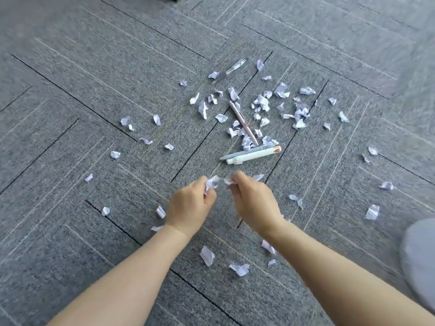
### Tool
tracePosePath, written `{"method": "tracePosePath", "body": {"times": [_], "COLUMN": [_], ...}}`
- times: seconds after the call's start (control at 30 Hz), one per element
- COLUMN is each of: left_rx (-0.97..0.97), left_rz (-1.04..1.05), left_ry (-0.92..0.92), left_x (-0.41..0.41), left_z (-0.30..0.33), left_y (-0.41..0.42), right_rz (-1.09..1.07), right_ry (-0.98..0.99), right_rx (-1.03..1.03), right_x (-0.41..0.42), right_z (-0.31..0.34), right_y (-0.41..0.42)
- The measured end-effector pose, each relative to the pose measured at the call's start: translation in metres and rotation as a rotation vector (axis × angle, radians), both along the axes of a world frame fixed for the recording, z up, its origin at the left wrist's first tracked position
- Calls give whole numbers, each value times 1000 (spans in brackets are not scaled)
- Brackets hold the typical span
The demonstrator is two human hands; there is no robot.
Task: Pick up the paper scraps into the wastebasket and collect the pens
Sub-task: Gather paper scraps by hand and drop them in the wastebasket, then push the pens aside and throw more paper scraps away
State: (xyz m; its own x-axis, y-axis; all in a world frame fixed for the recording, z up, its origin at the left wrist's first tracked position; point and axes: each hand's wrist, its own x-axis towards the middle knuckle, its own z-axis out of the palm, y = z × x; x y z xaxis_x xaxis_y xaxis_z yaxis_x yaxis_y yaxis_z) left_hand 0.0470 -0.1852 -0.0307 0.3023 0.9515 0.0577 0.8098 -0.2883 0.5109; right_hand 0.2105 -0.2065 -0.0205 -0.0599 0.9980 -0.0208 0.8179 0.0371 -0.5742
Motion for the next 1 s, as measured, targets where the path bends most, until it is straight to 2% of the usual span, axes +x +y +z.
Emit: {"method": "tracePosePath", "body": {"times": [0.1,0.2,0.33,0.5,0.57,0.63,0.73,0.8,0.83,0.9,0.93,1.0], "left_rx": [6,38,32,-160,-253,-207,-6,41,32,-29,-47,-9], "left_rz": [-61,-166,-359,-646,-729,-820,-976,-1003,-1002,-980,-955,-873], "left_ry": [-281,-519,-696,-770,-750,-645,-180,5,-47,-380,-556,-738], "left_x": [67,146,256,366,395,418,437,438,435,424,418,401], "left_z": [50,106,172,220,228,229,221,215,215,215,213,205], "left_y": [21,34,11,-60,-84,-103,-119,-121,-120,-116,-111,-95], "right_rz": [-317,-565,-861,-1167,-1287,-1374,-1443,-1478,-1503,-1476,-1425,-1278], "right_ry": [187,267,218,121,132,152,202,131,79,50,87,197], "right_rx": [139,317,494,462,446,359,144,49,100,333,447,594], "right_x": [37,93,176,252,272,289,302,307,307,297,289,267], "right_z": [50,112,178,221,225,222,216,213,214,224,227,233], "right_y": [6,1,-43,-134,-168,-197,-223,-230,-231,-221,-211,-184]}}
